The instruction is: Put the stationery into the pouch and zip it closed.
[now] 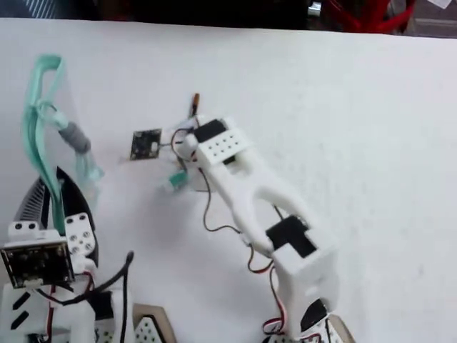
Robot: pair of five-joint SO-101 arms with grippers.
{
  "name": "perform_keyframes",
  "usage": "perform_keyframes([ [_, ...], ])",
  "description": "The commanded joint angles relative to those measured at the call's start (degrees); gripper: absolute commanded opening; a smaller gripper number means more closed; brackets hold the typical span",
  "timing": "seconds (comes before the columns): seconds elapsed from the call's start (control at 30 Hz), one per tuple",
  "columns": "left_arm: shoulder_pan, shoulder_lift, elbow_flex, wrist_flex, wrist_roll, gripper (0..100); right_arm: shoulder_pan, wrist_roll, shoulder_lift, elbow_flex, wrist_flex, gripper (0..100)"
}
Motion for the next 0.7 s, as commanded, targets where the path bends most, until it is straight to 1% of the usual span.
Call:
perform_keyframes([
  [0.0, -0.4, 0.0, 0.4, -2.8, -0.4, 2, -1.3, 0.7, 1.9, -0.7, -1.9, 27.0],
  [0.1, -0.5, 0.0, 1.1, -2.8, -0.4, 2, -2.3, 0.7, 4.1, -0.7, -2.2, 24.5],
  [0.23, -0.2, 0.0, 1.1, -2.9, -0.4, 2, -2.8, 0.7, 4.4, -0.7, -2.9, 15.9],
  [0.33, -0.2, 0.0, 0.9, -3.0, -0.4, 3, -2.5, 0.7, 4.8, -0.7, -4.4, 13.8],
  [0.47, -0.2, 0.0, 1.2, -3.0, -0.4, 3, -2.4, 0.3, 4.2, -0.7, -3.8, 14.1],
  [0.53, -0.2, 0.0, 1.3, -3.0, -0.4, 3, -2.9, 0.3, 3.0, -0.7, -1.7, 14.6],
  [0.6, -0.2, 0.0, 1.3, -3.0, -0.5, 3, -4.4, 0.2, 1.5, -0.5, 1.4, 19.0],
  [0.67, -0.2, 0.0, 1.2, -3.0, -0.4, 3, -5.8, 0.2, -0.1, -0.5, 3.8, 26.9],
])
